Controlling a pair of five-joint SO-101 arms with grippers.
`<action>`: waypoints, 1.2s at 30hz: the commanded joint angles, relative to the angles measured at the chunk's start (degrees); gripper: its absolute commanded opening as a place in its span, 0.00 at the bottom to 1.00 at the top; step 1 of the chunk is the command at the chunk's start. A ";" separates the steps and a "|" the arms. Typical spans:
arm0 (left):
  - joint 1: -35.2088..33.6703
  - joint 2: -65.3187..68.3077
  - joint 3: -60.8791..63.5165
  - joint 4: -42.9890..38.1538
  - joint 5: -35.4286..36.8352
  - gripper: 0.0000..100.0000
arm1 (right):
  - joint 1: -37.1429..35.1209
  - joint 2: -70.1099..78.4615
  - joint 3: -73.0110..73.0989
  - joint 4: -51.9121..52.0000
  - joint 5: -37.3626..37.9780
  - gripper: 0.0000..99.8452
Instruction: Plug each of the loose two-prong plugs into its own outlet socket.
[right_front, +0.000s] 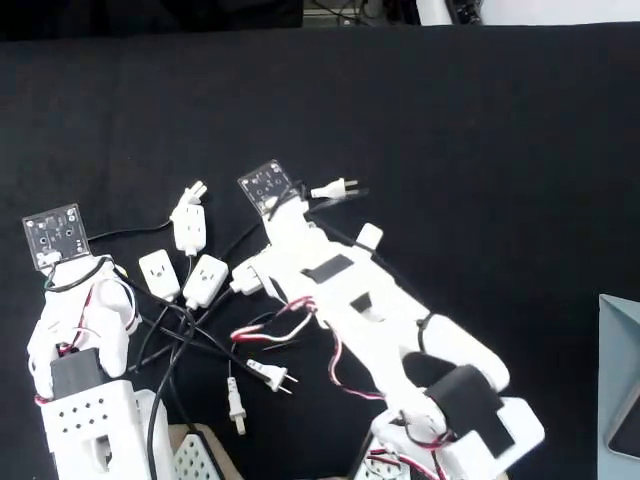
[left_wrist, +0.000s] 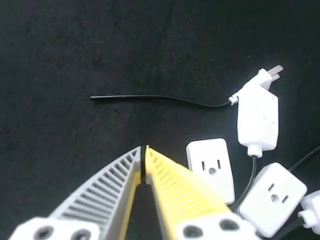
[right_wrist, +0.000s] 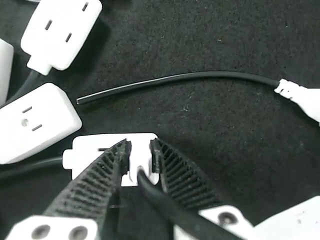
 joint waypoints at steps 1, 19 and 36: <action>-0.57 -0.35 -0.13 -1.14 0.44 0.03 | -1.05 2.51 -1.36 3.16 -0.18 0.01; -0.04 -0.26 -1.80 -1.05 2.46 0.24 | -1.85 -16.22 -18.95 34.64 -2.29 0.19; 26.07 3.69 -17.19 16.44 -12.75 0.24 | 16.35 -30.81 -9.01 46.77 -2.55 0.02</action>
